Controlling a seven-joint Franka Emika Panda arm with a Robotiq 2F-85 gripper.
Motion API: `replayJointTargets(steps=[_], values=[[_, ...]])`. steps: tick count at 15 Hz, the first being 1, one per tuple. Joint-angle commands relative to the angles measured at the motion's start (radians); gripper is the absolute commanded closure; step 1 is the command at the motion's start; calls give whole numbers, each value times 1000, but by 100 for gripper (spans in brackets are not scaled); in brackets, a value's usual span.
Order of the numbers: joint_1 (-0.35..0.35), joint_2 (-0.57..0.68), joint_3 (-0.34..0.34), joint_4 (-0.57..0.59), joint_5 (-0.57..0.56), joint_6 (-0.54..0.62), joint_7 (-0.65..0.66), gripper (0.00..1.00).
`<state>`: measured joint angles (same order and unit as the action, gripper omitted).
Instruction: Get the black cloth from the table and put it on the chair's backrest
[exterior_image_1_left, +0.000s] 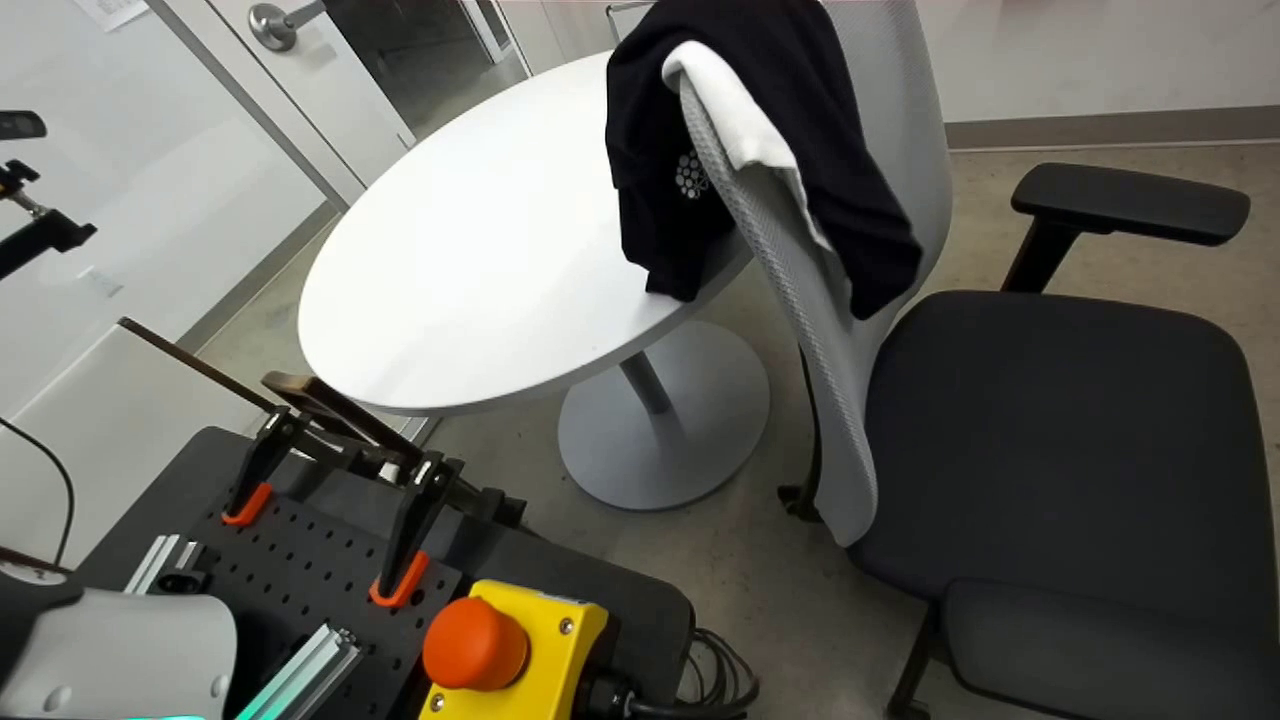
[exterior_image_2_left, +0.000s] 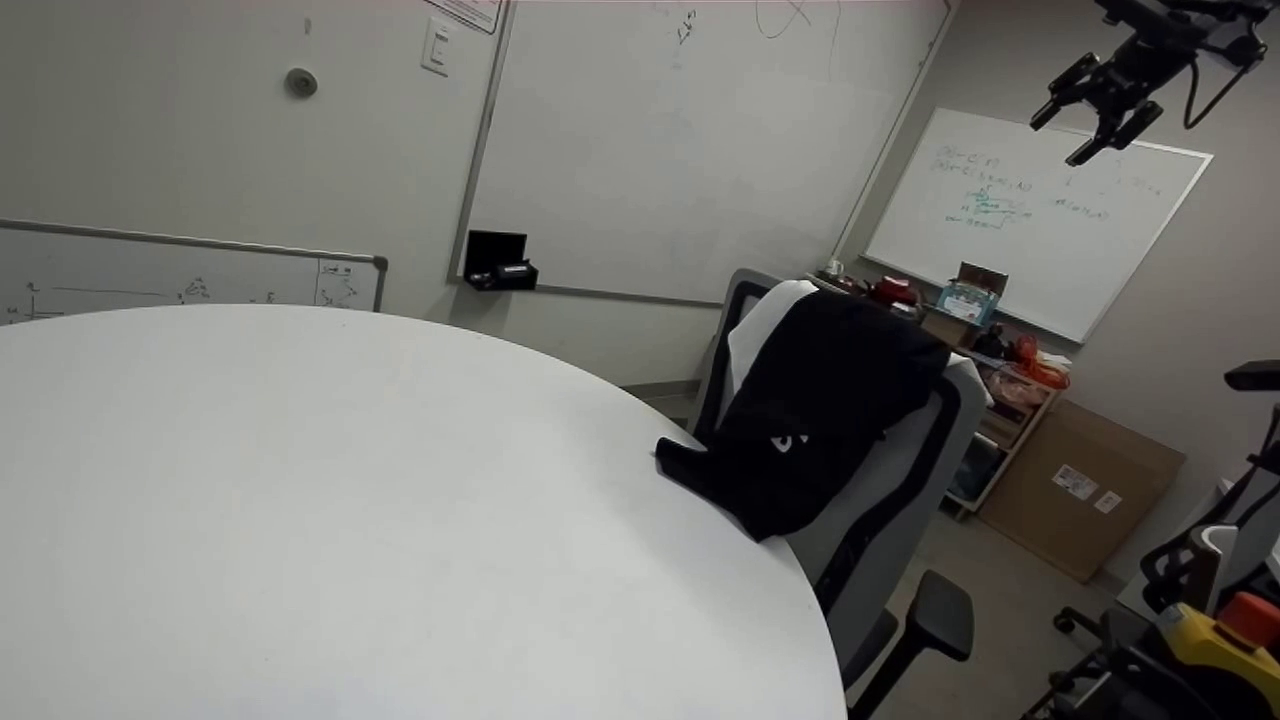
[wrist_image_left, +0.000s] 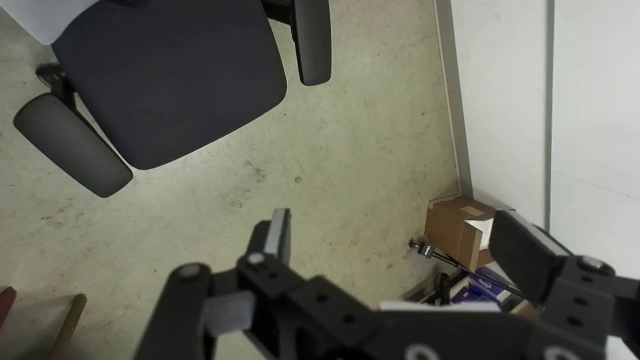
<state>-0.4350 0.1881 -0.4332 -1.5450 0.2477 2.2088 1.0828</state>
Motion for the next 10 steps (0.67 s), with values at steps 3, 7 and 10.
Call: replayJointTargets(steps=[3, 7, 10], values=[[3, -44, 36, 6, 29, -135, -91, 0], [60, -117, 93, -59, 33, -253, -150, 0], [53, -64, 78, -6, 20, -219, -101, 0]])
